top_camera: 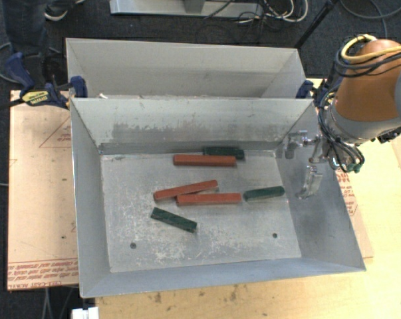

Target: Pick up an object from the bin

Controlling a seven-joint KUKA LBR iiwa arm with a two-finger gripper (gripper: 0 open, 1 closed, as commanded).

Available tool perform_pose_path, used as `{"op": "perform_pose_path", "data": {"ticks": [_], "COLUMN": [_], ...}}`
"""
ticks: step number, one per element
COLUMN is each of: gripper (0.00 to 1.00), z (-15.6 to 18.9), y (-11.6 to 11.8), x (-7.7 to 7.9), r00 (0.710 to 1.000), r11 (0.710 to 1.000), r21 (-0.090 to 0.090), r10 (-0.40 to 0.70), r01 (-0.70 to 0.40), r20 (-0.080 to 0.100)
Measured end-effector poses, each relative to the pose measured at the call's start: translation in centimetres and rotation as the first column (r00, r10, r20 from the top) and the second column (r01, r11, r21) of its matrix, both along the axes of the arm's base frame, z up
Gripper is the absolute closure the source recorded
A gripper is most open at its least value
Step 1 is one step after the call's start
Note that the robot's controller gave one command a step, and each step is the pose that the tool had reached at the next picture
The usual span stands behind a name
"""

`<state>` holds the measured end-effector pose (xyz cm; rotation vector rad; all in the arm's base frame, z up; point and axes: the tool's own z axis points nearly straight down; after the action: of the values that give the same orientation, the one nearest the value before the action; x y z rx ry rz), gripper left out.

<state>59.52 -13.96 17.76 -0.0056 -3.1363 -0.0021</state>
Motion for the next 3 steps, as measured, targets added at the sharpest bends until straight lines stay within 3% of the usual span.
{"op": "perform_pose_path", "data": {"ticks": [1,2,3], "gripper": [0.0,0.0,0.0], "z": [-11.3,-7.7,-5.9], "y": [5.2,5.4,3.9], "x": [-0.6,0.3,0.0], "r00": [1.0,0.992,0.988], "r11": [1.0,0.992,0.988], "r21": [0.002,-0.002,-0.002], "r10": [0.001,0.124,0.153], "r01": [-0.001,-0.124,-0.153], "r20": [0.0,0.011,0.01]}}
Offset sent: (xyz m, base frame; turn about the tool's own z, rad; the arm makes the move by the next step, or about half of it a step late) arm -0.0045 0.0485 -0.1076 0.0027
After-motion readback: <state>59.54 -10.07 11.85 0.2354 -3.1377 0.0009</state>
